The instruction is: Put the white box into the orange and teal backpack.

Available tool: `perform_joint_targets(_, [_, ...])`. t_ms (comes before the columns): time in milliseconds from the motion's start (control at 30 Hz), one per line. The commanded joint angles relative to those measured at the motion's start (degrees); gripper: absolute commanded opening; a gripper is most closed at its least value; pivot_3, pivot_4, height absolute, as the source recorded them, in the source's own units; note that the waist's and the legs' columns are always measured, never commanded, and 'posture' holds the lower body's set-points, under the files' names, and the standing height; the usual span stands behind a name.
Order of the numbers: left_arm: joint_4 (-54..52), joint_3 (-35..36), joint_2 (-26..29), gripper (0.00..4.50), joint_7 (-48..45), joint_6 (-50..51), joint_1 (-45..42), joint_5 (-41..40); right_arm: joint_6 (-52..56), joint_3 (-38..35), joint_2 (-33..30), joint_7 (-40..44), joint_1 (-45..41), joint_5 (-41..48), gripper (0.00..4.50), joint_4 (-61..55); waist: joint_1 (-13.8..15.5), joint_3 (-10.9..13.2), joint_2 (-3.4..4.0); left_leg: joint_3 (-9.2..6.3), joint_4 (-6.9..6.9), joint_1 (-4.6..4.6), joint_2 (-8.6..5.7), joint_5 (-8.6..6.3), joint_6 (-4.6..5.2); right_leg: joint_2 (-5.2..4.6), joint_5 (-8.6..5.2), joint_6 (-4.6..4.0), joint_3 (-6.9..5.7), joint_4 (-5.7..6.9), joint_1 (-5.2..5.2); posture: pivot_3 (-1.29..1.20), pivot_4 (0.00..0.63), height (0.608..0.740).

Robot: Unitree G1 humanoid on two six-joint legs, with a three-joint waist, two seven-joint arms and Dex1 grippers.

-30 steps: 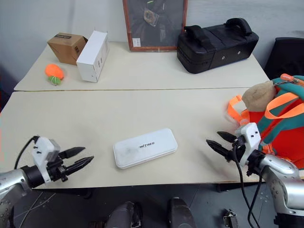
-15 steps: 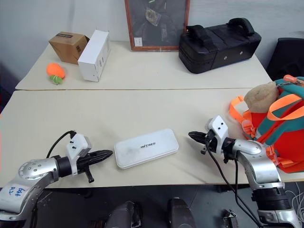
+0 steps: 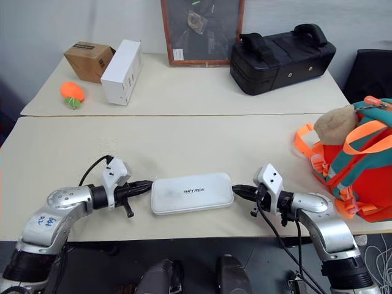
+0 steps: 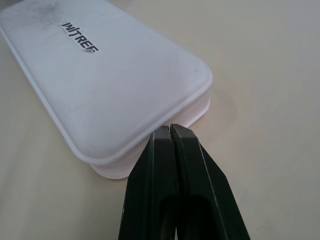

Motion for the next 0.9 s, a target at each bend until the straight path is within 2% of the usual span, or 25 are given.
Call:
perform_joint_targets(33, [1.5, 0.6, 0.0, 0.0, -0.8, -1.0, -0.8, 0.0, 0.0, -1.9, -0.6, -0.3, 0.5, 1.1, 0.05, -2.5, 0.0, 0.0, 0.0, -0.01, -0.02, 0.01, 0.0, 0.0, -0.01, 0.0, 0.0, 0.0, -0.01, 0.01, -0.01, 0.0, 0.15, 0.74])
perform_joint_targets(133, [1.8, 3.2, 1.4, 0.0, -1.7, 2.1, 0.2, -2.3, -0.6, -2.3, -1.1, -0.7, 0.1, 0.3, 0.05, -1.7, 0.0, 0.0, 0.0, -0.02, -0.03, -0.01, 0.02, 0.0, -0.07, 0.04, -0.01, -0.01, -0.03, 0.02, -0.05, 0.0, 0.15, 0.74])
perform_joint_targets(233, [1.1, 9.1, 4.0, 0.51, -2.5, 11.2, 2.7, -8.0, -2.0, -2.8, -2.0, -0.1, -1.4, -0.7, 0.0, 0.5, -0.2, 0.0, 0.0, 0.0, 0.01, -0.01, 0.02, -0.01, -0.06, 0.02, -0.01, -0.01, -0.01, 0.02, -0.05, 0.0, 0.15, 0.74])
perform_joint_targets(300, [0.7, 11.7, 5.5, 1.11, -2.9, 16.8, 3.8, -11.4, -2.6, -2.8, -2.6, 0.6, -2.1, -1.0, 0.0, 1.5, -0.3, 0.0, 0.0, -0.01, 0.01, 0.0, 0.02, 0.0, -0.05, 0.01, -0.01, -0.01, -0.02, 0.03, -0.04, 0.0, 0.15, 0.74])
perform_joint_targets(433, [1.7, 19.5, 5.4, 2.25, -3.0, 39.7, 3.8, -27.2, -7.5, -0.8, -4.8, 4.1, -4.3, -3.9, 0.0, 5.3, -0.3, 0.0, 0.0, -0.08, -0.01, 0.0, 0.02, 0.03, -0.09, 0.0, -0.02, -0.02, -0.07, 0.06, -0.04, 0.0, 0.15, 0.74])
perform_joint_targets(567, [5.2, 21.1, 2.2, 3.49, 2.1, 52.4, -0.7, -30.8, -9.7, 0.4, -4.9, 5.9, -5.6, -5.2, 0.0, 7.4, 0.2, 0.0, -0.01, -0.21, 0.1, -0.01, -0.02, 0.07, -0.08, -0.01, -0.01, -0.02, -0.18, 0.07, 0.04, 0.0, 0.15, 0.74])
perform_joint_targets(733, [8.3, 21.2, -3.5, 3.49, 6.8, 61.4, -5.2, -32.4, -11.8, 2.4, -4.3, 7.0, -6.1, -6.5, 0.0, 8.2, 0.3, 0.0, -0.01, -0.29, 0.1, 0.02, -0.09, 0.07, -0.09, -0.05, -0.01, -0.01, -0.23, 0.06, 0.15, 0.0, 0.15, 0.74])
perform_joint_targets(900, [11.5, 16.9, -6.3, 3.49, 9.7, 62.1, -7.4, -38.5, -13.0, 4.1, -3.4, 6.5, -6.2, -8.2, 0.0, 8.6, 0.3, 0.0, -0.01, -0.3, 0.1, 0.04, -0.08, 0.09, -0.12, -0.05, -0.01, 0.0, -0.23, 0.07, 0.16, 0.0, 0.15, 0.74])
